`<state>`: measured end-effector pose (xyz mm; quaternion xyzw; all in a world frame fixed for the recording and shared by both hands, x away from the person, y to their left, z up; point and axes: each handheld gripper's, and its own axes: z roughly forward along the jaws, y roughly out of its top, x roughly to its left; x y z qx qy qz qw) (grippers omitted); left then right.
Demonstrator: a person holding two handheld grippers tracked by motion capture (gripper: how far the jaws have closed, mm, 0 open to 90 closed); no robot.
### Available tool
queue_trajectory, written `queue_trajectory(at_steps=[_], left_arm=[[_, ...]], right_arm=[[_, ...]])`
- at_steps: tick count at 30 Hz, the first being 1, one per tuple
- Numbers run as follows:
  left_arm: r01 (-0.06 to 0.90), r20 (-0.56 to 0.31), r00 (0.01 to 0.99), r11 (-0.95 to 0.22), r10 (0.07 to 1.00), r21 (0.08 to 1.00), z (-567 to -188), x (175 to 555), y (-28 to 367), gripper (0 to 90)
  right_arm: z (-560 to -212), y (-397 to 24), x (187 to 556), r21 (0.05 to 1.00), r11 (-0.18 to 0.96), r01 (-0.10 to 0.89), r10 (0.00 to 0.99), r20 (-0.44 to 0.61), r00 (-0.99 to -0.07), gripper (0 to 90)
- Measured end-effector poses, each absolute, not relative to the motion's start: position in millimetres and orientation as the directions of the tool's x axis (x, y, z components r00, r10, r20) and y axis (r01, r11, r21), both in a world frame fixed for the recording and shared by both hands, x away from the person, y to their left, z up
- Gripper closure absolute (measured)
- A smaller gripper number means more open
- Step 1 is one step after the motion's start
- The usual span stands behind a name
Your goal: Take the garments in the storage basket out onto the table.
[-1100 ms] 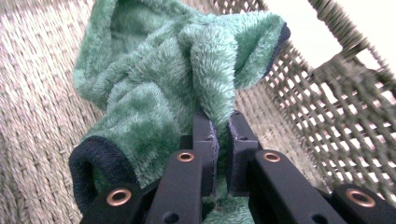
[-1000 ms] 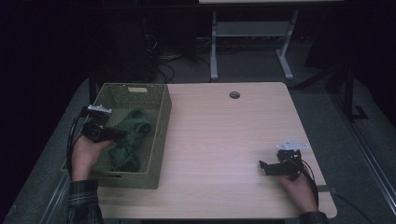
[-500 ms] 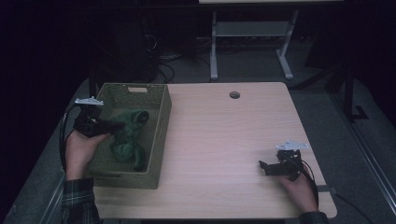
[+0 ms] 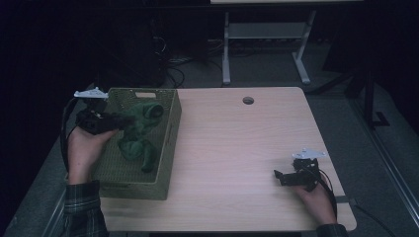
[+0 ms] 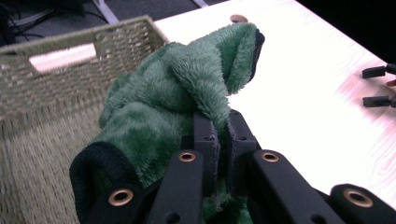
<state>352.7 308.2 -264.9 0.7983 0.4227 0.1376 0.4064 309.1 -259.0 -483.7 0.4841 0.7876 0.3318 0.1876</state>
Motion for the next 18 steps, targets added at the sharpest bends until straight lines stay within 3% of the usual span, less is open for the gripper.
queue_trajectory(at_steps=[18], left_arm=[[0.446,-0.065,0.675,-0.337,0.735,0.829,-207,349,274,85.4]], right_arm=[[-484,-259,309,0.704,0.314,0.637,0.886,0.024,-0.463,2.1]])
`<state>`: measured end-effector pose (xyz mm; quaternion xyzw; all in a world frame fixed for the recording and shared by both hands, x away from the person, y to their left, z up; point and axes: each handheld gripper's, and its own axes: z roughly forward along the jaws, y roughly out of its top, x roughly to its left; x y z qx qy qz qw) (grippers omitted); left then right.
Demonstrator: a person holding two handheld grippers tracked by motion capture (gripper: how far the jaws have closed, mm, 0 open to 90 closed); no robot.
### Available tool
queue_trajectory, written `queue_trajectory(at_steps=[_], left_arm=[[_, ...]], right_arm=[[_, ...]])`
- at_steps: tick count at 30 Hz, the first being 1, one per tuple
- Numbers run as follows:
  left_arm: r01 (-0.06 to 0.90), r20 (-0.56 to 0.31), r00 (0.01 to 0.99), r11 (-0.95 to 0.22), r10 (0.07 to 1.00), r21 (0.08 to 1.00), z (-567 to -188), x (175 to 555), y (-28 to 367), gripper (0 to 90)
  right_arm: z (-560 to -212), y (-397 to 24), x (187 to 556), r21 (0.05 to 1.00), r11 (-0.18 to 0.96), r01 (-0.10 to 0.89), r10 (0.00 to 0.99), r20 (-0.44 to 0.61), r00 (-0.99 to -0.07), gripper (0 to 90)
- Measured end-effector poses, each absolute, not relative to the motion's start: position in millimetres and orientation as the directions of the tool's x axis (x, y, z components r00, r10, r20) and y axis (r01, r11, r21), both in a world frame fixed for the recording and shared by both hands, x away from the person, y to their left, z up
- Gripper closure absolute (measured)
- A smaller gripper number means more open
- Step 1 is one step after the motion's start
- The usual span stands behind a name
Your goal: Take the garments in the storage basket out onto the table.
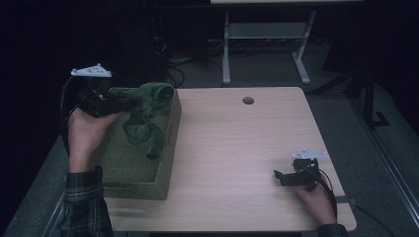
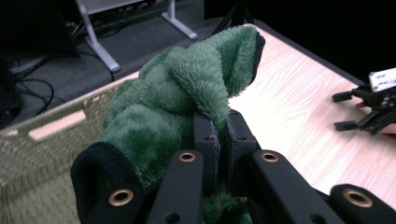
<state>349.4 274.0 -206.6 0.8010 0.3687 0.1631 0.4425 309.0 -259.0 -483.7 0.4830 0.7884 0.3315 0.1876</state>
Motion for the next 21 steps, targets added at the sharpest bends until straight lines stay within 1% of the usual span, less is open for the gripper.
queue_trajectory(at_steps=[9,21], left_arm=[[0.421,-0.063,0.719,-0.362,0.692,0.832,-206,350,243,85.4],[0.405,-0.071,0.777,-0.411,0.625,0.817,-223,353,185,85.4]], right_arm=[[-484,-259,309,0.704,0.314,0.637,0.886,0.024,-0.463,2.1],[-484,-259,309,0.702,0.314,0.639,0.886,0.024,-0.462,2.0]])
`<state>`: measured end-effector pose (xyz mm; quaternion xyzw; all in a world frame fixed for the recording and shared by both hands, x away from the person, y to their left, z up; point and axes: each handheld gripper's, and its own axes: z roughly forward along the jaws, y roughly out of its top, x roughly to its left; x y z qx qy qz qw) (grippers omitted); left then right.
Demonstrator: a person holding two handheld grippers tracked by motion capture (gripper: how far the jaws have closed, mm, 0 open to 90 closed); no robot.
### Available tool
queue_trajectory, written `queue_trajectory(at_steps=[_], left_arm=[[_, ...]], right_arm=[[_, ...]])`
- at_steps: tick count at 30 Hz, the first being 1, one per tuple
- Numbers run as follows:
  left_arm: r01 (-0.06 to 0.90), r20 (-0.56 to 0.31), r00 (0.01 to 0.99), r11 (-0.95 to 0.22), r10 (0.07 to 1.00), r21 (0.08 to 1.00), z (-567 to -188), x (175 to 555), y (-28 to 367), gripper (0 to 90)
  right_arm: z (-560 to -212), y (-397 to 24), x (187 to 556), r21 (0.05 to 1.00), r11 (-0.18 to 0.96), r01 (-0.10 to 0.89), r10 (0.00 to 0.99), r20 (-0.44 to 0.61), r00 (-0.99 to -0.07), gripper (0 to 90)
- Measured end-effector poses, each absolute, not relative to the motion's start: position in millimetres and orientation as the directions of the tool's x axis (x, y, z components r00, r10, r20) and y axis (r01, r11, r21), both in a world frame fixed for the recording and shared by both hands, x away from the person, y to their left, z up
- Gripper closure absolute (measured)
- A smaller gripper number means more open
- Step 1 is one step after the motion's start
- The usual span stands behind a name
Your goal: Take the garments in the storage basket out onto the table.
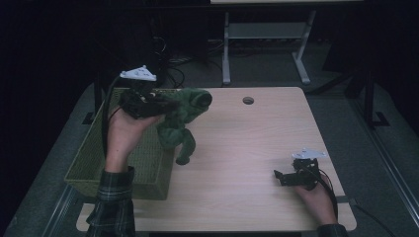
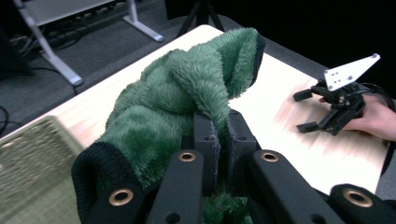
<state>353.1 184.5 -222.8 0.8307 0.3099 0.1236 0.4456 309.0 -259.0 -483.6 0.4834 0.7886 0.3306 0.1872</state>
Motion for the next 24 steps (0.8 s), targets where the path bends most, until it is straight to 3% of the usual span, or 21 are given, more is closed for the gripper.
queue_trajectory(at_steps=[24], left_arm=[[0.45,-0.159,0.798,-0.4,0.581,0.798,-299,354,94,85.3]], right_arm=[[-484,-259,309,0.701,0.31,0.642,0.888,0.029,-0.46,2.0]])
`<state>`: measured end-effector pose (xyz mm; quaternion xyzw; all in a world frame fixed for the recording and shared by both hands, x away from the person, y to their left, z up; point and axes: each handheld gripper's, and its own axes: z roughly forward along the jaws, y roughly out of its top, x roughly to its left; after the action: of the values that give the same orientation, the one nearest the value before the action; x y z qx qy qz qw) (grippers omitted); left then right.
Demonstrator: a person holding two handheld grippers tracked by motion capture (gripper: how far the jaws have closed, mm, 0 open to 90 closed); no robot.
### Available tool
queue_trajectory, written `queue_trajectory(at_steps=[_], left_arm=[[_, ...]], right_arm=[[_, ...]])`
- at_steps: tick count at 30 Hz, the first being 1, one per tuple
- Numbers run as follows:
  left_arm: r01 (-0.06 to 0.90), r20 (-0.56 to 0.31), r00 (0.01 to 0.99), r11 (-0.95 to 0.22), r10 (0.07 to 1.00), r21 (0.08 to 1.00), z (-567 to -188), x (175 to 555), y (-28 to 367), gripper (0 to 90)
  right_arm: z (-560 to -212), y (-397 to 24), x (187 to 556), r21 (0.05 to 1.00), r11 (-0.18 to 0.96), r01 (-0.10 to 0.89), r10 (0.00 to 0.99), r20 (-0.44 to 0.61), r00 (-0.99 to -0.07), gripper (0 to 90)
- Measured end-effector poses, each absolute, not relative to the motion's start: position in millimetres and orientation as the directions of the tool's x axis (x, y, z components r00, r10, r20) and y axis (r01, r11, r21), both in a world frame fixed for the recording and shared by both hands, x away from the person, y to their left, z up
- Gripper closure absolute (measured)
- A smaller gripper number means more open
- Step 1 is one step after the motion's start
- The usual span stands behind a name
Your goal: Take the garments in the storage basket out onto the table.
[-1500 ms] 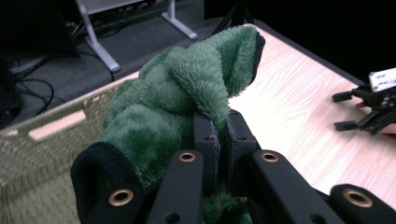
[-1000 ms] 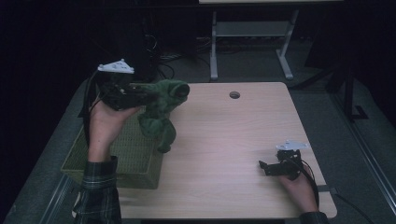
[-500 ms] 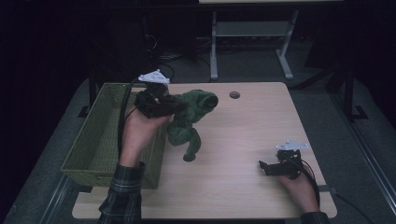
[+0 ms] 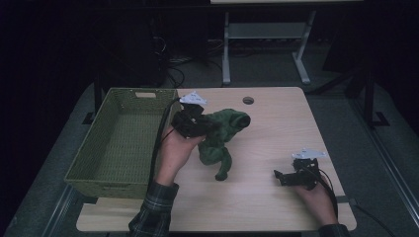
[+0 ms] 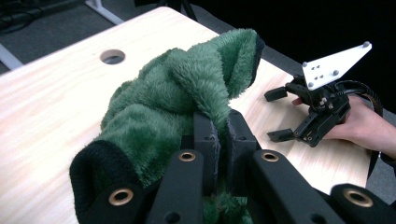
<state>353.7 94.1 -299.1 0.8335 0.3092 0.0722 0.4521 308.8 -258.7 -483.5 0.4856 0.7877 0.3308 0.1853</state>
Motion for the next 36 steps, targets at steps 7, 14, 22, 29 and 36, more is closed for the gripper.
queue_trajectory(at_steps=[7,14,22,29,36], left_arm=[[0.466,-0.181,0.807,-0.418,0.562,0.78,-326,350,67,85.3],[0.49,-0.207,0.803,-0.422,0.559,0.763,-352,352,48,85.3],[0.54,-0.238,0.787,-0.449,0.57,0.712,-393,361,37,85.2],[0.566,-0.229,0.775,-0.485,0.589,0.667,-425,369,30,84.9],[0.555,-0.207,0.785,-0.515,0.584,0.653,-434,370,27,74.6]], right_arm=[[-483,-259,309,0.701,0.308,0.643,0.888,0.031,-0.459,2.0],[-484,-259,309,0.701,0.309,0.643,0.888,0.029,-0.459,2.0],[-484,-259,309,0.701,0.311,0.642,0.887,0.028,-0.461,2.0],[-484,-259,309,0.701,0.311,0.641,0.887,0.027,-0.461,2.0],[-484,-259,309,0.702,0.313,0.64,0.887,0.025,-0.462,2.0]])
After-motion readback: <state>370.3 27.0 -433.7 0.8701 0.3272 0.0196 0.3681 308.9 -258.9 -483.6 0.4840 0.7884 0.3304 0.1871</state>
